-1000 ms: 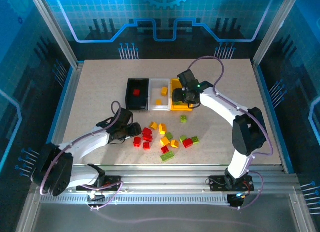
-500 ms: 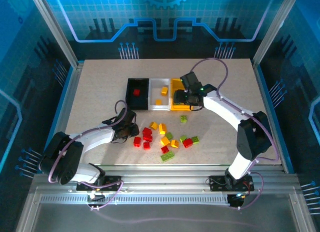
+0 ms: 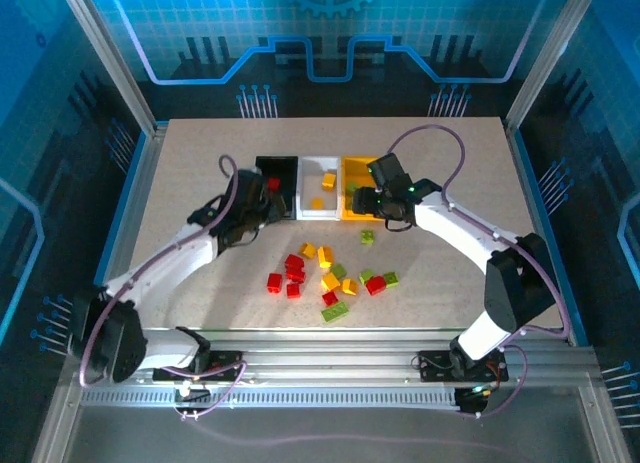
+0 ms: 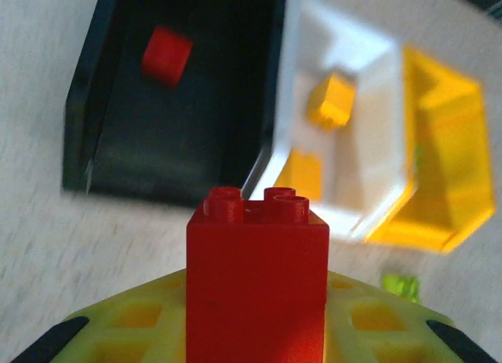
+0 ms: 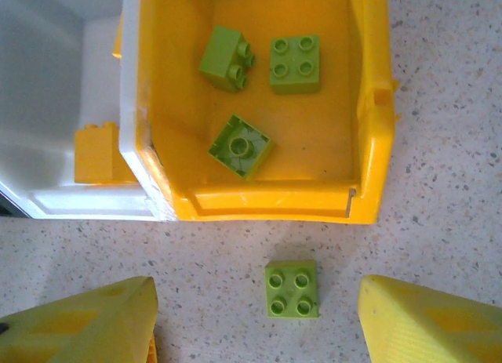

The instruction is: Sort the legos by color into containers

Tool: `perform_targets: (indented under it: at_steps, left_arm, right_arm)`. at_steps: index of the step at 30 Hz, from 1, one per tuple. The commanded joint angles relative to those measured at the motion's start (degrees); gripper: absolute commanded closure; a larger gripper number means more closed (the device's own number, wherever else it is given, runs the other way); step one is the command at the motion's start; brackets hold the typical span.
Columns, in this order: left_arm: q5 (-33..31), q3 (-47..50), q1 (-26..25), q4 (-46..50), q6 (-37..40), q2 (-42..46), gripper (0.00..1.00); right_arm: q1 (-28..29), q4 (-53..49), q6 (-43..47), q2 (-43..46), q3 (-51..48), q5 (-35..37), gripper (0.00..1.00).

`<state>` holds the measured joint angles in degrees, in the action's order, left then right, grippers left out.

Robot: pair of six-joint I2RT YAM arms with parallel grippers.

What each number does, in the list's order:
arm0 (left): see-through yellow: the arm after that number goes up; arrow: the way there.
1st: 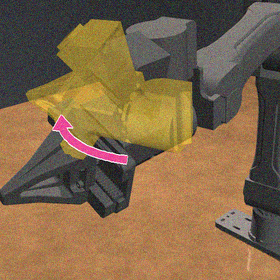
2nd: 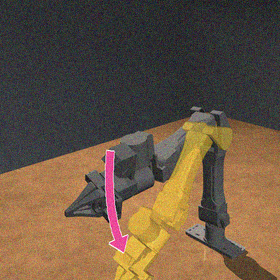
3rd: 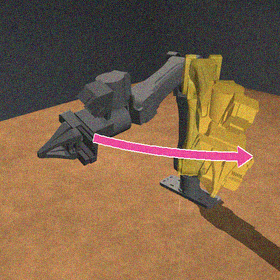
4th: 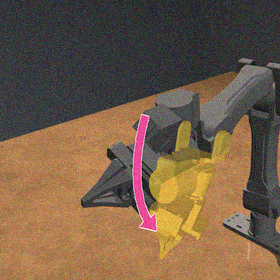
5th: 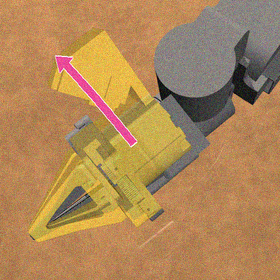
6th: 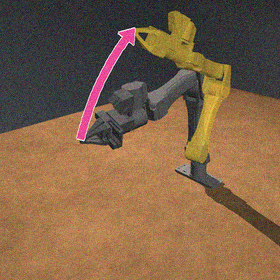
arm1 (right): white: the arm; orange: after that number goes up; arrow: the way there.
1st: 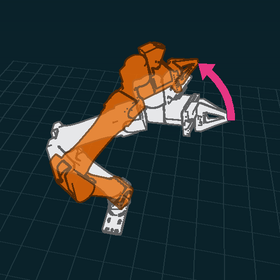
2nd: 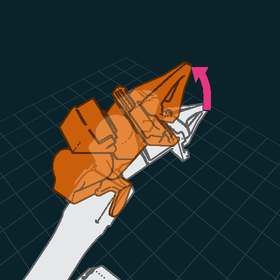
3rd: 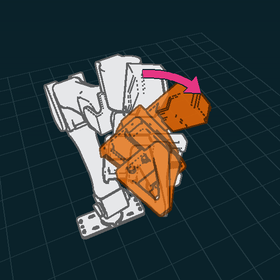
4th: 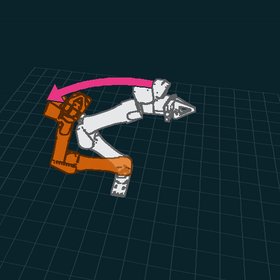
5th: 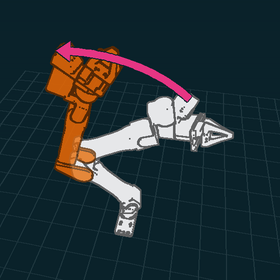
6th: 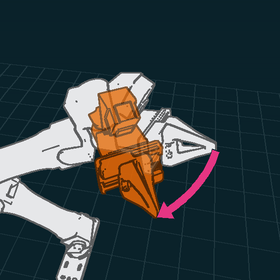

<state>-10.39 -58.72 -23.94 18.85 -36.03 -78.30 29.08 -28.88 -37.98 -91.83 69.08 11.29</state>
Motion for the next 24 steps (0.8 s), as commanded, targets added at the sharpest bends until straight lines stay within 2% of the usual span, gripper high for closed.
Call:
perform_targets:
  at_steps: [1,7,12,14,18,21,24]
  left_arm:
    - [-4.21,-7.71,1.75,0.77,2.1,-9.55,0.69]
    - [-7.69,-22.2,3.9,5.02,2.7,-25.76,0.7]
    - [-7.7,-26.76,4.88,7.43,2.46,-32.25,0.68]
    - [-7.18,-27.52,4.89,7.84,2.29,-33.28,0.63]
    - [-5.39,-27.2,4.78,7.63,1.63,-32.38,0.43]
    - [-3.36,-24.82,4.61,5.97,0.84,-28.24,0.3]
    - [-1.22,-20.04,3.79,4.12,0.35,-22.02,0.22]
  right_arm:
    - [-0.15,0.23,-1.44,1.67,-1.45,-0.3,0.3]
    - [-0.52,0.06,-2.26,5.43,-4.17,-0.88,0.3]
    - [-0.68,-0.16,-2.35,8.6,-6.21,-1.62,0.3]
    - [-0.61,-0.18,-2.65,9.83,-7.16,-1.7,0.3]
    - [-0.78,0.06,-2.88,11.73,-8.48,-2.0,0.29]
    - [-0.87,-0.12,-2.86,12.45,-8.78,-2.02,0.29]
    - [-1.04,-0.29,-2.84,12.94,-8.92,-2.08,0.28]
